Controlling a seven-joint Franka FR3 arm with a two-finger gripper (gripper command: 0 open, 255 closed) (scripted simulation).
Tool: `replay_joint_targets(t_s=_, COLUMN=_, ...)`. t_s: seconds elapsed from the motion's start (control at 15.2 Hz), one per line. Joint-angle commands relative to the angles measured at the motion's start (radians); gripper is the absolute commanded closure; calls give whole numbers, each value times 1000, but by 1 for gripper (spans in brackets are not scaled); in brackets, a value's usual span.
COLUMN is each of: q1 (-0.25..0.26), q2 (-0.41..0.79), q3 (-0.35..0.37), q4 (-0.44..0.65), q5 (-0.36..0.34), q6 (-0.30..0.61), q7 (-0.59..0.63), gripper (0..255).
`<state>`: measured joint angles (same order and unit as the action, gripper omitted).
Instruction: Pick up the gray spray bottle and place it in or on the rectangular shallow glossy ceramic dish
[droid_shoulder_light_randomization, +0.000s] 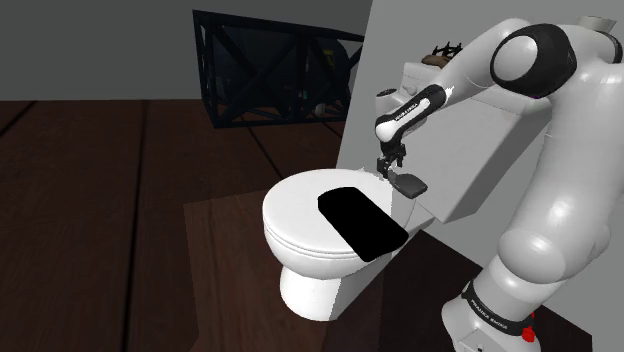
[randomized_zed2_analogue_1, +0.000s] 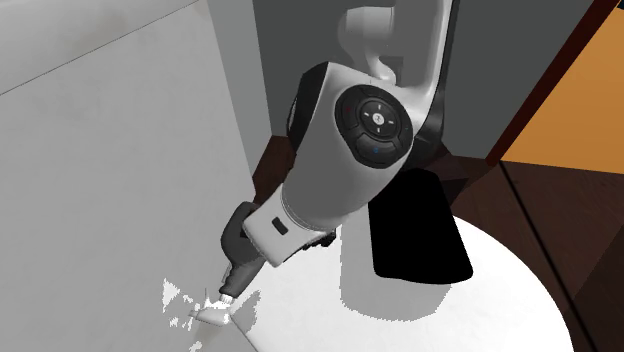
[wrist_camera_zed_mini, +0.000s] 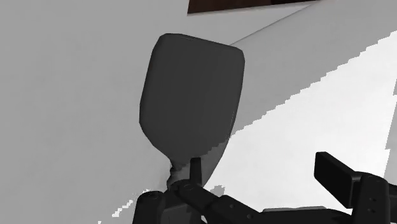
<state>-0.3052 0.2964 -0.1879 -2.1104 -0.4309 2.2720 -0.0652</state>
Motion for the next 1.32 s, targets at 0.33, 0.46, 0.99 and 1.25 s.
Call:
replay_joint_targets(t_s=0.33, q1=-41, q2=206, q3=-32, q4=188, q5=-20, q6=40, q7=-10, gripper=0)
replay_joint_targets(t_s=0.46, q1=-47, q2=223, q3=-35, q4=186, q5=-23, q6=61, q7=-8, gripper=0)
replay_joint_targets(t_s=0.99, q1=-60, q2=264, q3=-41, q4=185, q5=-30, q6=107, q7=-4, gripper=0)
replay_joint_targets(t_s=1.25, q1=-60, q2=264, q3=-41, q4=185, q5=-30, q6=107, q7=-4, gripper=0)
